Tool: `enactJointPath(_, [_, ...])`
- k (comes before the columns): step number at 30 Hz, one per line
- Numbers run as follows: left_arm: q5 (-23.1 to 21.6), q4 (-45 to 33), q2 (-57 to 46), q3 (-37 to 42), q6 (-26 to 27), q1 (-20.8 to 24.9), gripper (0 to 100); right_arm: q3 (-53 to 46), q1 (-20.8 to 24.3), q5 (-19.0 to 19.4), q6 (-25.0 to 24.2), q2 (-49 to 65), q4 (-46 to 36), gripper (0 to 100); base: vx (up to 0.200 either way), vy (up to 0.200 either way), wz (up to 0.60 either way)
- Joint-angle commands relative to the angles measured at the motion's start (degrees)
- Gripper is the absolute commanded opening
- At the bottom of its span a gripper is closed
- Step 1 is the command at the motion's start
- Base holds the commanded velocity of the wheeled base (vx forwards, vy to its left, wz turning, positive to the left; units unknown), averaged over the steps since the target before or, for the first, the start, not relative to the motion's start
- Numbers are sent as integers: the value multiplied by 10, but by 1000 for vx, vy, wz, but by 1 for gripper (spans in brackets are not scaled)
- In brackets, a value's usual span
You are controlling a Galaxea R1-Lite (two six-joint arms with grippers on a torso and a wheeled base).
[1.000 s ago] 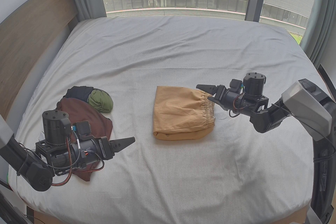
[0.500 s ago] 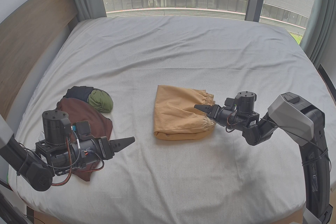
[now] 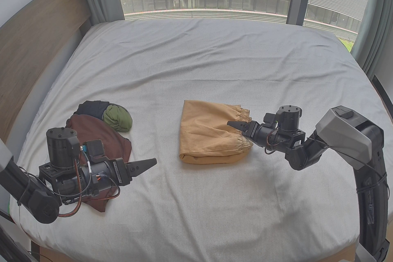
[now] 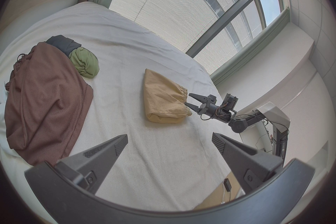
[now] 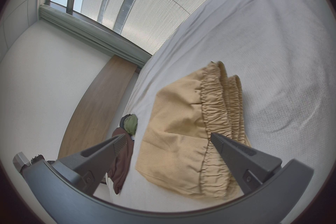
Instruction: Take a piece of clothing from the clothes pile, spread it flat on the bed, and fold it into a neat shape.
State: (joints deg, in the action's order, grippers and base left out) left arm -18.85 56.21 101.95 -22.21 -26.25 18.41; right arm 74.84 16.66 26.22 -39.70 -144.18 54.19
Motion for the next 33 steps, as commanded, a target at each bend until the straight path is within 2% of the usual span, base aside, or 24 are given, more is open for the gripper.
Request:
enactJointPath(1, [-12, 6, -43, 9, 3, 6, 100, -58, 19, -1, 0, 102, 9, 100, 0, 0, 0])
enactJointPath(6, [-22, 6, -145, 23, 2, 29, 100, -160, 34, -2, 19, 247, 21, 100, 0, 0, 0])
enactJointPath(11, [-28, 4, -242, 38, 11, 56, 100, -283, 38, -2, 96, 409, 11, 100, 0, 0, 0])
enactJointPath(13, [-27, 4, -263, 49, 25, 60, 100, -321, 37, -2, 122, 460, 0, 100, 0, 0, 0])
enactJointPath(14, [-27, 5, -284, 65, 51, 63, 100, -360, 35, -2, 152, 522, -22, 100, 0, 0, 0])
enactJointPath(18, [-27, 7, -336, 88, 109, 62, 100, -427, 23, -10, 212, 658, -99, 100, 0, 0, 0])
enactJointPath(24, [-27, -10, -412, 110, 128, 58, 100, -465, 14, -15, 219, 822, -177, 100, 0, 0, 0])
enactJointPath(29, [-22, -66, -474, 118, 128, 39, 100, -467, -29, -15, 227, 915, -243, 100, 0, 0, 0])
enactJointPath(33, [-38, -104, -532, 125, 130, 38, 100, -479, -62, -15, 256, 954, -256, 100, 0, 0, 0])
